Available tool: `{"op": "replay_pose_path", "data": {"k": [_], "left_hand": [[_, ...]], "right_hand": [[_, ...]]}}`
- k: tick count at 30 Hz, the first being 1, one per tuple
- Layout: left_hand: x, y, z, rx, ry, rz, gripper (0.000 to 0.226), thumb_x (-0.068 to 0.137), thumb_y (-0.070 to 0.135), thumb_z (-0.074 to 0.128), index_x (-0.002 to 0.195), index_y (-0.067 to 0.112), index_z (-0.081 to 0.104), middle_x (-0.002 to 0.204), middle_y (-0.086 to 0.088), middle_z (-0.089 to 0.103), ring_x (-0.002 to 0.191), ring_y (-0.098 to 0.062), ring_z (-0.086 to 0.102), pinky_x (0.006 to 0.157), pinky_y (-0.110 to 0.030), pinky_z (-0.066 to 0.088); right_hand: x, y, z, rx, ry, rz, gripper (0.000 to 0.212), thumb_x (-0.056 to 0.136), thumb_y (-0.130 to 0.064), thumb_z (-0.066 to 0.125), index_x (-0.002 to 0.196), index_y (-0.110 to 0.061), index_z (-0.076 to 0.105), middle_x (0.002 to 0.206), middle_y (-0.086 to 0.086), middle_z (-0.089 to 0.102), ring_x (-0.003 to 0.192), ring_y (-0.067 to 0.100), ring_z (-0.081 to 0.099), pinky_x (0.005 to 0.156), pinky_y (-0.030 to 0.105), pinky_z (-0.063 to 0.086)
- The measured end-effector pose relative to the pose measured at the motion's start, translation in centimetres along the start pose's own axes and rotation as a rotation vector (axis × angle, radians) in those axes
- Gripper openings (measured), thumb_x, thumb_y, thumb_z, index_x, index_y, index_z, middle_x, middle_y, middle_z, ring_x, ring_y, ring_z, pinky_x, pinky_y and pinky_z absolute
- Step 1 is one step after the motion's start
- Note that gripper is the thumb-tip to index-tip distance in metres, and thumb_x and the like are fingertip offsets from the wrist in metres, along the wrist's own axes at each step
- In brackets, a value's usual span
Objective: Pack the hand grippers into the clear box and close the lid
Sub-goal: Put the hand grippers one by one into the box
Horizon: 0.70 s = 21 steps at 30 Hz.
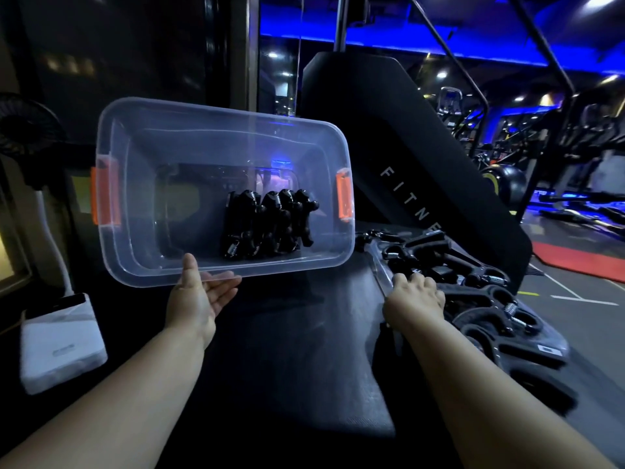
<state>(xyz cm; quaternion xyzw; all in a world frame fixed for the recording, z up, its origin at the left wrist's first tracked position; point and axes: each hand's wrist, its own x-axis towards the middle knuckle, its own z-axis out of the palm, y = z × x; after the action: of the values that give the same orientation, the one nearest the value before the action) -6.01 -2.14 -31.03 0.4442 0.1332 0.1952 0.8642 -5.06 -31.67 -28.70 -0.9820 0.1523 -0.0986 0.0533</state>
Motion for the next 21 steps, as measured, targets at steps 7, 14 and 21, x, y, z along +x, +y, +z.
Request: {"op": "replay_pose_path", "data": {"k": [7,14,21], "left_hand": [[0.0,-0.1,0.0,-0.004,-0.008,0.002,0.044,0.096,0.056,0.036,0.075,0.018,0.043,0.062,-0.003,0.071,0.061,-0.016,0.071,0.070,-0.033,0.054],[0.2,-0.3,-0.1,0.005,-0.013,0.003,0.046,0.096,0.058,0.035,0.074,0.018,0.042,0.061,-0.002,0.071,0.060,-0.015,0.071,0.069,-0.033,0.054],[0.5,-0.3,-0.3,0.005,-0.022,-0.011,0.045,0.096,0.059,0.035,0.075,0.019,0.042,0.061,-0.001,0.071,0.059,-0.015,0.071,0.070,-0.033,0.054]], "right_hand": [[-2.3,3.2,-1.3,-0.021,0.074,-0.022,0.046,0.084,-0.019,0.049,0.129,-0.026,0.042,0.136,0.008,0.037,0.130,0.029,0.026,0.103,0.045,0.024],[-4.9,7.1,-2.1,-0.015,0.019,-0.006,0.050,0.093,-0.040,0.045,0.141,-0.030,0.032,0.147,0.006,0.029,0.140,0.027,0.016,0.111,0.053,0.013],[-6.9,11.2,-1.8,-0.005,0.031,0.021,0.070,0.081,-0.073,0.045,0.139,-0.036,0.034,0.146,0.000,0.036,0.138,0.024,0.026,0.110,0.056,0.013]]}}
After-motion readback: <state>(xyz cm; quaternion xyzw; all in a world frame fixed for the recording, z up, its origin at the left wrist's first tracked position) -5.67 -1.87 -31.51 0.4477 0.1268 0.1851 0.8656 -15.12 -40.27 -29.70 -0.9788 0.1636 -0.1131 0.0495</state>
